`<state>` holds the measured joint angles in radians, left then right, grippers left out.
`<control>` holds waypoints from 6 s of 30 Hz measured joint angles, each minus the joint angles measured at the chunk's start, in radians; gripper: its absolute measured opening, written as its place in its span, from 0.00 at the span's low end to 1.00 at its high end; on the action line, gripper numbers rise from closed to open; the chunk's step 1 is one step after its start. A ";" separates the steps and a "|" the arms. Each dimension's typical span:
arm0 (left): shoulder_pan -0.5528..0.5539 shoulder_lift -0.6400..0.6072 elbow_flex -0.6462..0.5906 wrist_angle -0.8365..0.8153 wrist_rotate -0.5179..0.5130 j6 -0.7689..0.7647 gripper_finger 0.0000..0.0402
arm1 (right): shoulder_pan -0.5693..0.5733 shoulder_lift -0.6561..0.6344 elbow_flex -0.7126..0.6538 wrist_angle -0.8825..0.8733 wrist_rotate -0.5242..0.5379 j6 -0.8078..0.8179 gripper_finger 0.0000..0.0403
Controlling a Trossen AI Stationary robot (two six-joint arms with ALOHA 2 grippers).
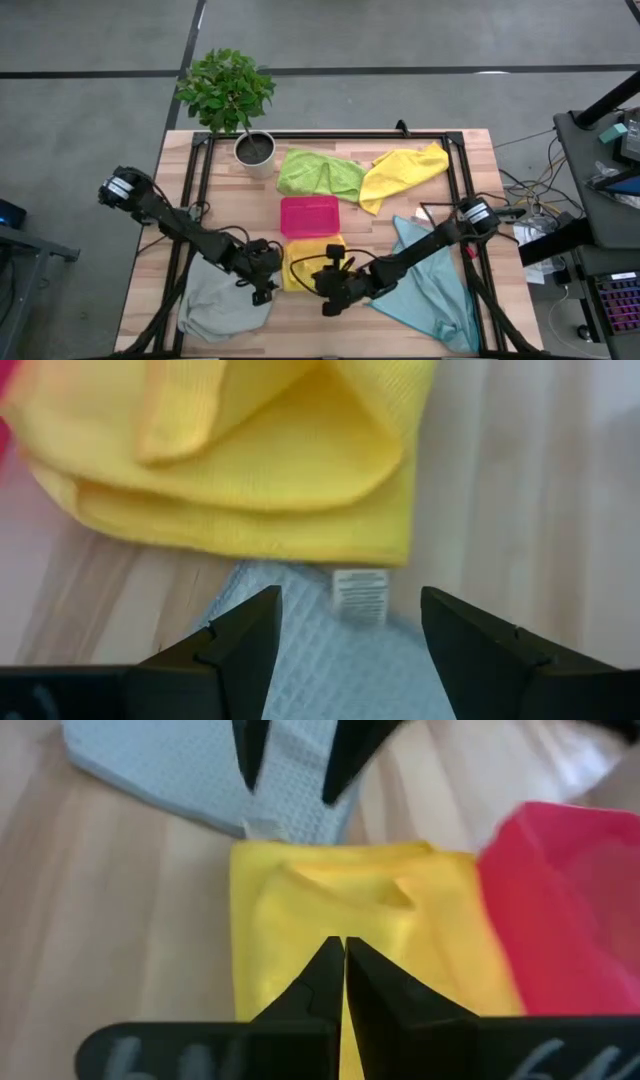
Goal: Fold microfiber towels
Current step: Fold the bottom yellow microfiber cloth
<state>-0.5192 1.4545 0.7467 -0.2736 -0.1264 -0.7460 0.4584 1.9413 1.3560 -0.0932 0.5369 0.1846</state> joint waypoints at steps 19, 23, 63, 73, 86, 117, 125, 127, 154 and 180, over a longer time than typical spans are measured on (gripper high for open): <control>-0.012 0.196 0.061 0.254 -0.156 0.008 0.46 | 0.061 -0.082 -0.057 -0.145 0.129 0.050 0.02; -0.025 0.204 0.083 0.224 -0.138 0.063 0.35 | 0.061 -0.082 -0.057 -0.152 0.129 0.050 0.02; -0.061 0.164 0.096 0.187 -0.250 0.071 0.17 | 0.010 -0.079 -0.123 -0.160 0.087 0.172 0.02; -0.057 0.128 0.091 0.125 -0.240 0.071 0.18 | 0.014 -0.079 -0.123 -0.162 0.083 0.161 0.02; -0.055 0.128 0.079 0.138 -0.153 -0.106 0.23 | 0.013 -0.079 -0.125 -0.133 0.084 0.158 0.02; -0.071 0.057 0.078 0.058 -0.194 0.072 0.00 | 0.008 -0.078 -0.129 -0.107 0.084 0.156 0.02; -0.080 0.050 0.077 -0.034 -0.089 0.074 0.00 | 0.008 -0.078 -0.129 -0.107 0.084 0.156 0.02; -0.080 0.050 0.064 -0.062 -0.029 0.072 0.00 | 0.008 -0.078 -0.129 -0.107 0.084 0.156 0.02; -0.083 0.096 0.035 -0.076 0.107 -0.033 0.41 | -0.008 -0.021 -0.250 0.392 -0.255 0.091 0.02; -0.083 0.120 0.057 -0.023 0.093 -0.055 0.44 | -0.047 -0.123 -0.264 -0.122 -0.525 0.015 0.02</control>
<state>-0.6022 1.5742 0.8038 -0.2965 -0.0334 -0.8007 0.4118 1.8180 1.0925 -0.2157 0.0118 0.1995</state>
